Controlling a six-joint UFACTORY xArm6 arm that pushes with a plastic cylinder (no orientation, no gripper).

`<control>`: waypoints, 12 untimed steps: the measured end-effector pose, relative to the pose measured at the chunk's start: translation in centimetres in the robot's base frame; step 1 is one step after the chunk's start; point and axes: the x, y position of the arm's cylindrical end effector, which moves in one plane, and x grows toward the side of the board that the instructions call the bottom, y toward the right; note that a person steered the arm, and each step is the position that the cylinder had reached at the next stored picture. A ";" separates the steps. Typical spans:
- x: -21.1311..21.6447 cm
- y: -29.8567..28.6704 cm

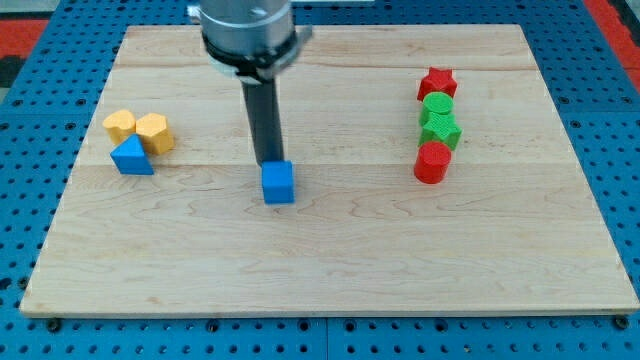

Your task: Push the blue cube to the bottom of the red circle

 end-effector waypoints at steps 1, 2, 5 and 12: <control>0.3 -2.9; 2.0 -2.2; 5.2 0.4; 2.9 8.0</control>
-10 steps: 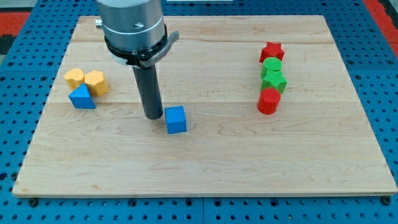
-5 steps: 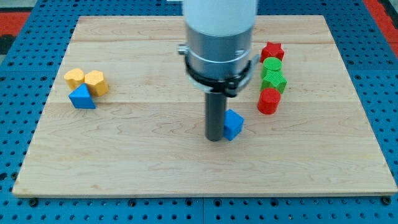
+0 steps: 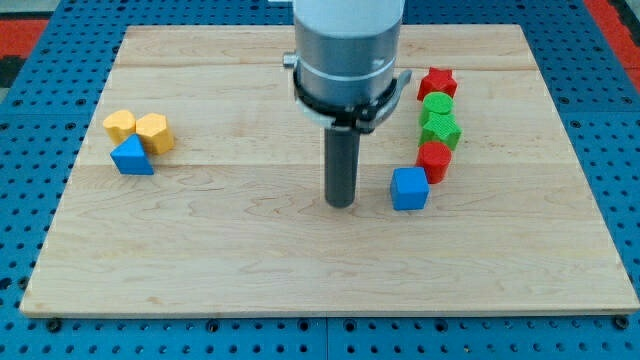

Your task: Push the blue cube to the bottom of the red circle

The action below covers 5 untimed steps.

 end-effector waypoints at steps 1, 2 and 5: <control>-0.4 2.1; -0.3 2.3; -0.3 6.6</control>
